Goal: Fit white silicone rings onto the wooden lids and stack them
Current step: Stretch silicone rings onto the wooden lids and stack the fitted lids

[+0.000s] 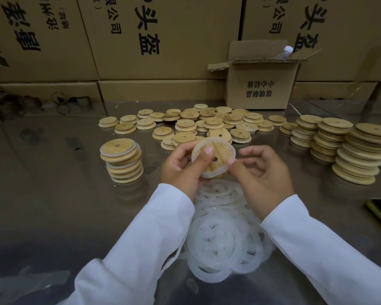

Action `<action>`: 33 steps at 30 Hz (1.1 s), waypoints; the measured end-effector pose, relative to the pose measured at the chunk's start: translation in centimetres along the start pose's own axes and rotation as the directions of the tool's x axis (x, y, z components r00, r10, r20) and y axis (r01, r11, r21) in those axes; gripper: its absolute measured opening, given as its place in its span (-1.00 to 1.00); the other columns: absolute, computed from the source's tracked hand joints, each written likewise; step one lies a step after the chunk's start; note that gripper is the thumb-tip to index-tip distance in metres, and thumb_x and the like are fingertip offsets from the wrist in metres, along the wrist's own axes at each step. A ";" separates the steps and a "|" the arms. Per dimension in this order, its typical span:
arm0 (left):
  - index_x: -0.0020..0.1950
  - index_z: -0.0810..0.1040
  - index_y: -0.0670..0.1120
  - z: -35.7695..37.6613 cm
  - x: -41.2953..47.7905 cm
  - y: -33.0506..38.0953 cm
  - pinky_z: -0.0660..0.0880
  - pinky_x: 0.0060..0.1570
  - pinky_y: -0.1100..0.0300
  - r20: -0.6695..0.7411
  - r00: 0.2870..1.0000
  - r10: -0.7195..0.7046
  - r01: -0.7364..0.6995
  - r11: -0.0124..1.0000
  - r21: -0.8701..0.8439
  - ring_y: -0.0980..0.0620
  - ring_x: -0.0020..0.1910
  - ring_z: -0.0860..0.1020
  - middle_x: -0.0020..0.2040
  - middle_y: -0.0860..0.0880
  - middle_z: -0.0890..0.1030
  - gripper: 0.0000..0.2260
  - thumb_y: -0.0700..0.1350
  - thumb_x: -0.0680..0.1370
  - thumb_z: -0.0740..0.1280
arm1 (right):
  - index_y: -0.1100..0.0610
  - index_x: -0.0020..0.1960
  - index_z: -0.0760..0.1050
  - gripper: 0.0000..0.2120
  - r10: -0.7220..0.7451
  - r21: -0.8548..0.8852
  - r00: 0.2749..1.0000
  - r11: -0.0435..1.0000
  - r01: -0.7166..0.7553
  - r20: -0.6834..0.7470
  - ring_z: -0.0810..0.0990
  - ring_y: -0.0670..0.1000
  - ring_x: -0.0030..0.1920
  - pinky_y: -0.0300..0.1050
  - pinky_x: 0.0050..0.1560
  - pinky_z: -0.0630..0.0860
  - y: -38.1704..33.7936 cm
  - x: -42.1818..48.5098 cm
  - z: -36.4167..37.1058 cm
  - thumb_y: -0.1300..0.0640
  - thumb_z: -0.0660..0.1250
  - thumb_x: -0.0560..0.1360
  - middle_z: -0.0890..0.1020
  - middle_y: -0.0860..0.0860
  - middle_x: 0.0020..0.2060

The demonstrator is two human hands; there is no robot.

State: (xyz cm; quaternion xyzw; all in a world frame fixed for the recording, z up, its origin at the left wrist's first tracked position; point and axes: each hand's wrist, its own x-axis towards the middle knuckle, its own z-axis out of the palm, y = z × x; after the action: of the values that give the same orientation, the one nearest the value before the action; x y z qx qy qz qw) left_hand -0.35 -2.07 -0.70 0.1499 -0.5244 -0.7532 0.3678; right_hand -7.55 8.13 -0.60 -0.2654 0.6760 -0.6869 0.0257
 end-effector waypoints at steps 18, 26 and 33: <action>-0.10 0.59 -0.12 -0.2 -0.2 0.5 0.51 -0.23 0.40 0.168 0.986 0.003 -0.079 0.892 0.445 0.17 -0.29 0.57 -0.22 -0.02 0.62 -0.93 -0.26 0.47 0.36 | 0.04 -0.24 0.52 -0.91 -0.201 -0.416 0.964 0.872 0.258 0.176 0.52 -0.18 -0.16 -0.42 -0.15 0.38 -0.3 0.8 -1.5 0.16 0.36 0.44 0.56 -0.12 -0.23; -0.17 0.56 0.03 -0.4 0.1 0.8 0.51 -0.08 0.32 0.233 0.966 0.109 -0.215 0.841 0.497 0.15 -0.20 0.57 -0.22 0.07 0.61 -0.81 -0.28 0.47 0.36 | -0.01 -0.32 0.48 -0.81 -0.149 -0.350 0.979 0.917 0.190 0.140 0.50 -0.15 -0.12 -0.27 -0.02 0.40 -1.0 1.1 -1.5 0.17 0.37 0.44 0.47 -0.09 -0.10; -0.16 0.57 0.02 -0.5 0.2 0.8 0.54 -0.20 0.33 0.199 0.977 0.081 -0.165 0.874 0.457 0.15 -0.24 0.58 -0.21 0.01 0.62 -0.81 -0.28 0.50 0.32 | 0.03 -0.26 0.51 -0.87 -0.111 -0.417 0.979 0.892 0.174 0.170 0.47 -0.13 -0.12 -0.30 -0.10 0.34 -1.7 1.2 -2.0 0.13 0.35 0.47 0.49 -0.05 -0.06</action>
State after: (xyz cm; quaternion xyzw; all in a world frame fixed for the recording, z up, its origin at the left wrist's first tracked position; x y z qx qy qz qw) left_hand 0.12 -2.70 -0.10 0.1347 -0.7299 -0.5884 0.3207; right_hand -8.84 9.61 1.46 -0.3614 0.7859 -0.5004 -0.0362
